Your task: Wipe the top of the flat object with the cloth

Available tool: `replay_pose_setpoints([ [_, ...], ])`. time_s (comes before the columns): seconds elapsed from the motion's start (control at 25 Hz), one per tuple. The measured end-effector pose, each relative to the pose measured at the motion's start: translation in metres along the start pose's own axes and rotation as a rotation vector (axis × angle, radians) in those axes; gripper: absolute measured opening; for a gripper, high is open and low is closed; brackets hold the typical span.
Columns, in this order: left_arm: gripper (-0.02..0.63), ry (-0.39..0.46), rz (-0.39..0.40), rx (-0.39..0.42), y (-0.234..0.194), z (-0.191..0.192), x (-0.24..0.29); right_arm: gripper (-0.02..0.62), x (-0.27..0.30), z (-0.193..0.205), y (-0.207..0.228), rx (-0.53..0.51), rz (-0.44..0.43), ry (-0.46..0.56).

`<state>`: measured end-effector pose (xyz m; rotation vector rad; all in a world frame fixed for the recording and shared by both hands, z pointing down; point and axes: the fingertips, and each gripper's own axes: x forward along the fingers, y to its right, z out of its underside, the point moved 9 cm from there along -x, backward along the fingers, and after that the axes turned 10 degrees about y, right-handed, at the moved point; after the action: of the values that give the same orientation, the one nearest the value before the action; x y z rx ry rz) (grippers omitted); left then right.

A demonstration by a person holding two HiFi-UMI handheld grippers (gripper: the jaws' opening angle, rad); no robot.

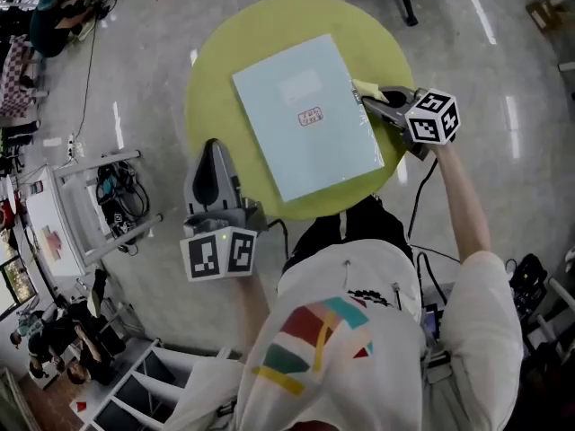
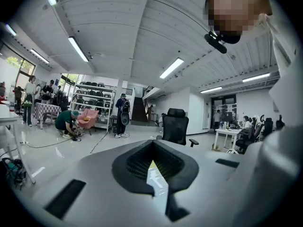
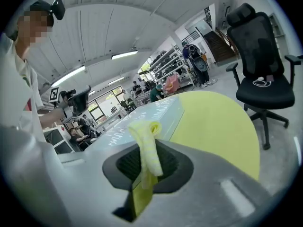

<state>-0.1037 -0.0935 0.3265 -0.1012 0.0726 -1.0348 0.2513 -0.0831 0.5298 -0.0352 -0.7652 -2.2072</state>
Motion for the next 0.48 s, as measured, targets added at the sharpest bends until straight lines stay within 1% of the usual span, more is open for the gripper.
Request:
replay_pose_setpoints([
  [0.2,0.014,-0.002,0.055,-0.02,0.003,0.0,0.0,0.026,-0.028,0.023,-0.029,0.038,0.027,-0.004],
  [0.28,0.014,0.002,0.069,-0.015,0.005,0.0,-0.003,0.025,-0.038,0.032,-0.04,0.05,0.04,0.0],
  [0.4,0.014,0.026,0.057,-0.005,0.008,-0.003,-0.01,0.025,-0.046,0.042,-0.05,0.068,0.048,0.025],
  [0.48,0.014,0.027,0.043,-0.009,0.013,-0.003,-0.019,0.026,-0.051,0.051,-0.054,0.087,0.051,0.026],
])
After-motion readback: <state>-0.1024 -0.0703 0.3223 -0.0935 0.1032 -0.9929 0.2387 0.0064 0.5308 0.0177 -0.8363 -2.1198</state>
